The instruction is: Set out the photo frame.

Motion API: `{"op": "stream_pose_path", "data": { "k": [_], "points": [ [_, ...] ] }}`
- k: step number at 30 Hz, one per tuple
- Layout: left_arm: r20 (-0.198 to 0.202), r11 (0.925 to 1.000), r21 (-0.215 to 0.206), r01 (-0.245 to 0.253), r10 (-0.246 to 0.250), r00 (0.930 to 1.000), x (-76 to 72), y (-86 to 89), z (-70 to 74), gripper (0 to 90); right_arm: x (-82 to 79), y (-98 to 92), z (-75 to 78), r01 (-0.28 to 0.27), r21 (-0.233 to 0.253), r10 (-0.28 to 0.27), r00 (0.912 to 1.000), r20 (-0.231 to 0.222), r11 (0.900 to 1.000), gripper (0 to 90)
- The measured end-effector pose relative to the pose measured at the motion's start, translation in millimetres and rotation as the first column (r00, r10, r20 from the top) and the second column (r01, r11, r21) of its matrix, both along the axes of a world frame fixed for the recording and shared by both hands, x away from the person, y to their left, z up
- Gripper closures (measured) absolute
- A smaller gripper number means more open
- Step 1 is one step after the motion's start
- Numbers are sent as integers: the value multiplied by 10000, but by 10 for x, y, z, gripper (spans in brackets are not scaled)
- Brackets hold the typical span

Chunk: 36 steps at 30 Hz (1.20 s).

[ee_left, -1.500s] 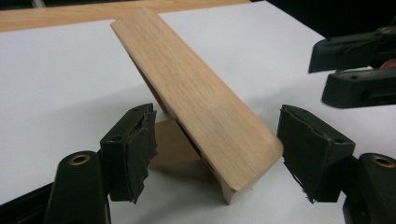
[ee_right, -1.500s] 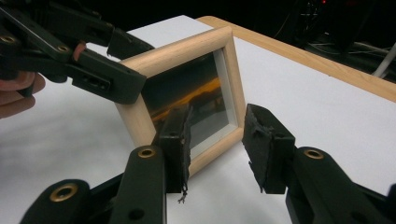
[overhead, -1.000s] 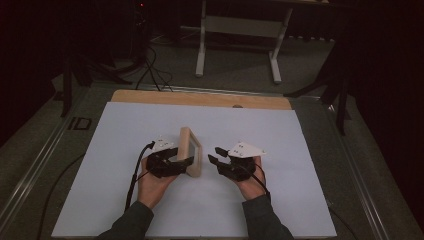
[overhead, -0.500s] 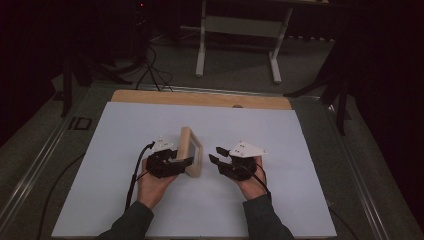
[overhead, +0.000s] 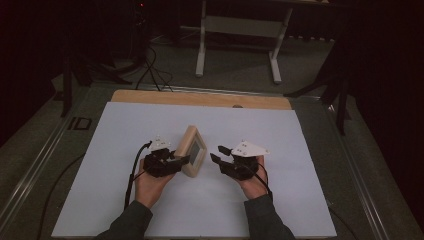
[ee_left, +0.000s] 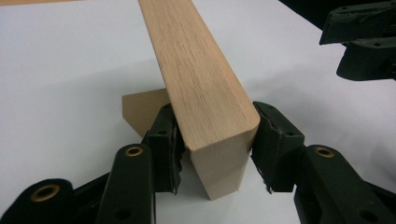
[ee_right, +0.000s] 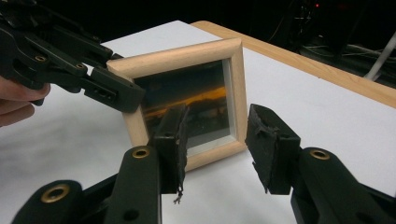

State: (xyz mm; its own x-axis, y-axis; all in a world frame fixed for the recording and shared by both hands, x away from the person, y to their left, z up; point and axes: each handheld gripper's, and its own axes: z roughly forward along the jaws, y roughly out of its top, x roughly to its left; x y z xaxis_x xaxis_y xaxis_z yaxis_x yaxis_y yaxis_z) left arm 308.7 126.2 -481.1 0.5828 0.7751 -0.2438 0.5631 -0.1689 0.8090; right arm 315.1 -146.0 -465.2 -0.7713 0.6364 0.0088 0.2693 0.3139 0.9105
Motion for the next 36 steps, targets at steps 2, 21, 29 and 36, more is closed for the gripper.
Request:
{"op": "stream_pose_path", "data": {
  "k": [2, 21, 29, 36],
  "points": [
    [31, 10000, 9, 19, -19, 10000, -5, -6, 1, 567, -1, -8, 8, 37, 18, -37, 10000, 18, 10000, 573],
    [743, 9965, 562, 618, -659, 9951, -121, -112, 18, 612, 12, -86, 56, 438, 159, -439, 9990, 70, 9989, 577],
    [969, 9943, 672, 833, -896, 9913, -171, -144, 14, 612, 7, -126, 96, 675, 270, -682, 9973, 256, 9974, 639],
    [1195, 9915, 724, 1076, -1158, 9861, -218, -191, 16, 612, -7, -169, 128, 1035, 426, -1056, 9931, 515, 9937, 795]
  ]
}}
